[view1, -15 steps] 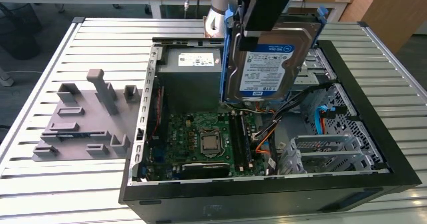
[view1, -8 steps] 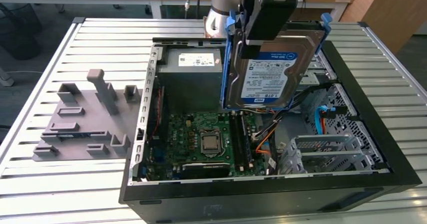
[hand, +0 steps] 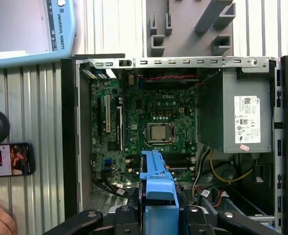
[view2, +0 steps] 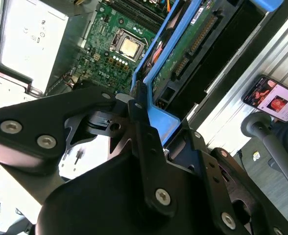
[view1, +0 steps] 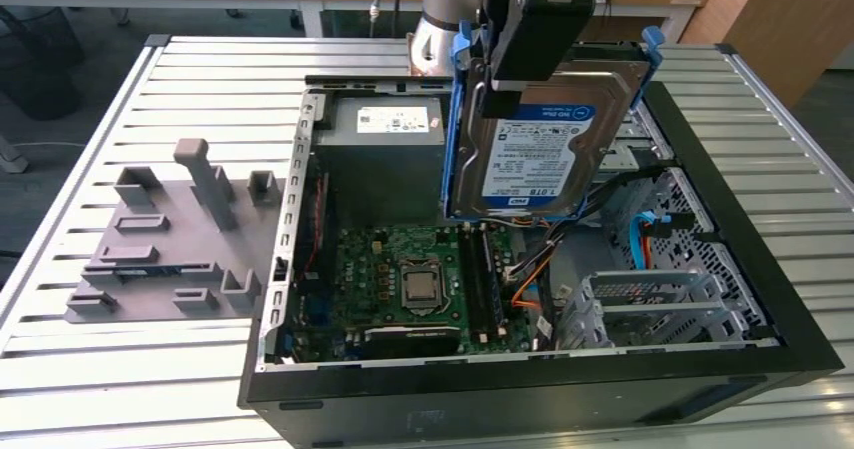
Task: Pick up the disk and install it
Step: 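Insert the disk into the insertion slot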
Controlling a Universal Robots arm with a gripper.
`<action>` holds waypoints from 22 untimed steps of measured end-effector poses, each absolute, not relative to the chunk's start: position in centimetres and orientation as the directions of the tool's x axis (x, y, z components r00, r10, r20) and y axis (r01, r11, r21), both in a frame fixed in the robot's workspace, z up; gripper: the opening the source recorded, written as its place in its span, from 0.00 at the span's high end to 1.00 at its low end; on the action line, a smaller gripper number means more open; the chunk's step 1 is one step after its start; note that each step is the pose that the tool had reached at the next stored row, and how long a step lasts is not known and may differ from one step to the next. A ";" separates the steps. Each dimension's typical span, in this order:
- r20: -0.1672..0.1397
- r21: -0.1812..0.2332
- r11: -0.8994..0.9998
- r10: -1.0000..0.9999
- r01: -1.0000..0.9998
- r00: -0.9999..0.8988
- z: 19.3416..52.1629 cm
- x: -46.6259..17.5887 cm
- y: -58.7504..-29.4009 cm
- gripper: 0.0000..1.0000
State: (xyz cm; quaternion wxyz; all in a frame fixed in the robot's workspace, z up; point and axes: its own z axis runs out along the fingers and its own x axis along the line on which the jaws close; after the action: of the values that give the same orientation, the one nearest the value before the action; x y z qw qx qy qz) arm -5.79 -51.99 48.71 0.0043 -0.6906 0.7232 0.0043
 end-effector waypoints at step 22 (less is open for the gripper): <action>-0.012 0.000 0.046 -0.999 -0.999 -0.046 48.5 -5.1 -53.1 0.64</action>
State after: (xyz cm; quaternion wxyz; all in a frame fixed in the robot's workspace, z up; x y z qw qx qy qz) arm -5.12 -53.09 48.53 0.0043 -0.6906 0.7232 0.0044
